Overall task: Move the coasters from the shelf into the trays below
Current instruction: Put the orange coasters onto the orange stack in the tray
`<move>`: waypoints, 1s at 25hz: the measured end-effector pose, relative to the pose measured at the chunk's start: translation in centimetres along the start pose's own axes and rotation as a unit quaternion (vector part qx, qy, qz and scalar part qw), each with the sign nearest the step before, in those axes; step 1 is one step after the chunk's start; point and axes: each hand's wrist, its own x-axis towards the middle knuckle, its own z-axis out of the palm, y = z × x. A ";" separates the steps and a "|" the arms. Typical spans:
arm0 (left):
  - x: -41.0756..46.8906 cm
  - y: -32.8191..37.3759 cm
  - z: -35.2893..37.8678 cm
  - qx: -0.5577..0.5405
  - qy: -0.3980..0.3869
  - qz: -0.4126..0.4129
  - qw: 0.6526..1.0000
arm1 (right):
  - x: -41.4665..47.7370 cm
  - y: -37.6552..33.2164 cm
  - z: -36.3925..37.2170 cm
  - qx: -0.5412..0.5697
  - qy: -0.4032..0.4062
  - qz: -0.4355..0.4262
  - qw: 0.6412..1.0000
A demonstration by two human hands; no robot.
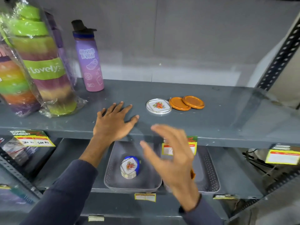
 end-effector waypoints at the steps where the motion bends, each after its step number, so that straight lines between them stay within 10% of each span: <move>1: 0.0 -0.1 0.1 0.001 -0.001 -0.001 1.000 | 2.5 0.6 -0.8 -0.015 0.021 0.003 1.000; 8: 0.3 -0.2 0.2 -0.004 0.014 0.000 1.000 | 12.3 11.2 -3.7 -0.125 -0.029 0.156 0.979; 15: 0.1 0.2 -0.2 -0.006 0.018 0.000 1.000 | 12.1 17.7 -2.9 -0.228 -0.207 0.367 0.878; 25: 0.1 0.0 -0.2 -0.009 0.012 0.001 1.000 | 12.6 14.1 -4.0 -0.237 -0.123 0.264 0.927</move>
